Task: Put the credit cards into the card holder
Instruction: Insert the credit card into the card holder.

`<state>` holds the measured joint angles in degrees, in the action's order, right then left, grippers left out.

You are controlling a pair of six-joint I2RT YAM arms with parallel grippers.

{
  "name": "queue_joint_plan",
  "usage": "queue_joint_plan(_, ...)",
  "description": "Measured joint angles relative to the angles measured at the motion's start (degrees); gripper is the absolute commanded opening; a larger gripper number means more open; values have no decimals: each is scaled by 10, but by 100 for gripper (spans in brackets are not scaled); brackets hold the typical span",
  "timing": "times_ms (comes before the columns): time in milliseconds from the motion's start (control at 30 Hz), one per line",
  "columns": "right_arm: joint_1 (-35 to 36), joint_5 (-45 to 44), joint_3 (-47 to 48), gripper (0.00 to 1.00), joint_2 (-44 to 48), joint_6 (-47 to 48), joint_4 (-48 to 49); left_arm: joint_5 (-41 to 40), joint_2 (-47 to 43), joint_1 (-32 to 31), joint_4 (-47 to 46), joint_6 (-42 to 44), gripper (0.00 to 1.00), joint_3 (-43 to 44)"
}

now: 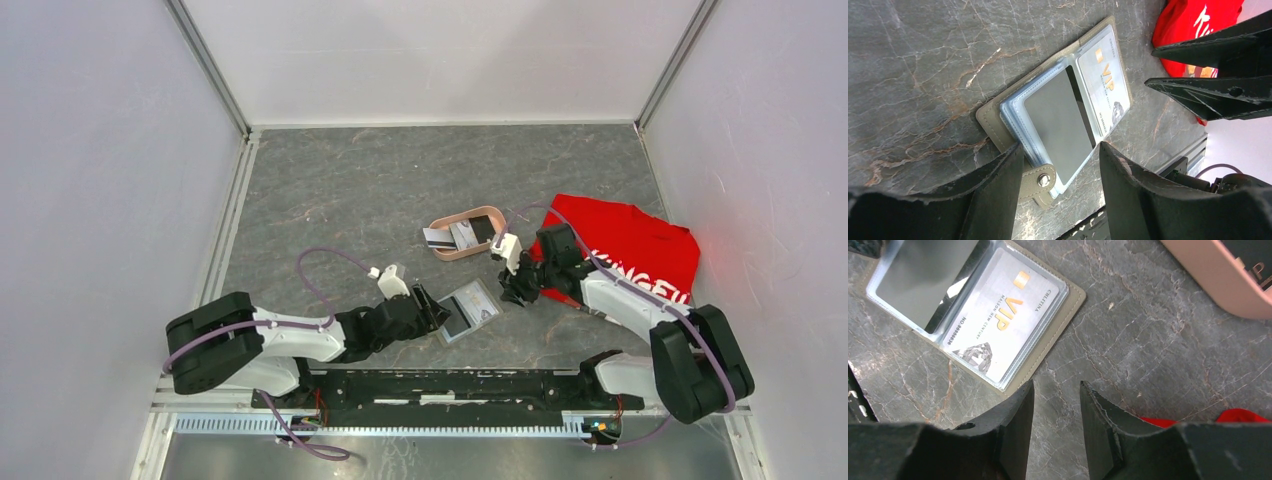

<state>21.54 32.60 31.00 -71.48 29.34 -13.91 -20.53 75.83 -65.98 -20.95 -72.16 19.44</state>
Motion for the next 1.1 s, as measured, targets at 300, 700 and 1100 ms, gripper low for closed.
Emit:
queue_joint_plan(300, 17, -31, 0, 40, -28, -10, 2, 7, 5, 0, -11, 0, 61, 1)
queue_joint_plan(700, 57, -24, 0, 29, -47, 5, -1, 12, -24, 1, -19, 23, 63, 1)
queue_joint_plan(1100, 90, 54, 0, 29, -47, 47, -42, 10, -59, 15, 60, 61, 69, 5)
